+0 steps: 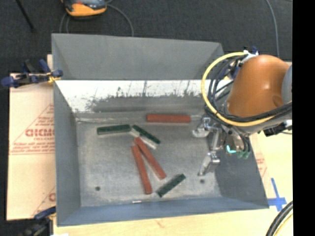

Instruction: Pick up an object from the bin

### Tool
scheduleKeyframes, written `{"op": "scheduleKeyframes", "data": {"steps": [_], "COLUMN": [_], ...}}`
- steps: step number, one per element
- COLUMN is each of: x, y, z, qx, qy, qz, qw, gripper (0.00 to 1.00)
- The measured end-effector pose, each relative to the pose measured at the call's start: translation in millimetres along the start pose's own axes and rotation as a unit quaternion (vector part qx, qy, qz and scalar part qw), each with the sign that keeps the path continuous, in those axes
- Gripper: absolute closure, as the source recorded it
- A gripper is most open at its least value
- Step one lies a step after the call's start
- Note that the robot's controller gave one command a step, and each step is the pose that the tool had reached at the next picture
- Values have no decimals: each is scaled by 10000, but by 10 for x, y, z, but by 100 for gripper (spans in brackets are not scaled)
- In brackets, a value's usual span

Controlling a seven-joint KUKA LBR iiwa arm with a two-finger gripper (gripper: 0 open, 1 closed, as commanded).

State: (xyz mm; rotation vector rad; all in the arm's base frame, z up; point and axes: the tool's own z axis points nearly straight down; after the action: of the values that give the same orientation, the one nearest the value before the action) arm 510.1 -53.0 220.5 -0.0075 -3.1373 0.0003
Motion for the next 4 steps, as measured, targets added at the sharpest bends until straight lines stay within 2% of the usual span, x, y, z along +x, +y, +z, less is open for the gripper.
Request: {"op": "scheduleKeyframes", "data": {"steps": [1,2,3,4], "x": [-17,19,311,133], "y": [1,111,389,409], "z": [-37,320,609,726], "qx": [5,16,4,13], "qy": [-40,-82,-24,-36], "qz": [-10,-895,-2725,-3353], "qw": [10000,9960,9622,9421], "gripper": [0,0,0,0]}}
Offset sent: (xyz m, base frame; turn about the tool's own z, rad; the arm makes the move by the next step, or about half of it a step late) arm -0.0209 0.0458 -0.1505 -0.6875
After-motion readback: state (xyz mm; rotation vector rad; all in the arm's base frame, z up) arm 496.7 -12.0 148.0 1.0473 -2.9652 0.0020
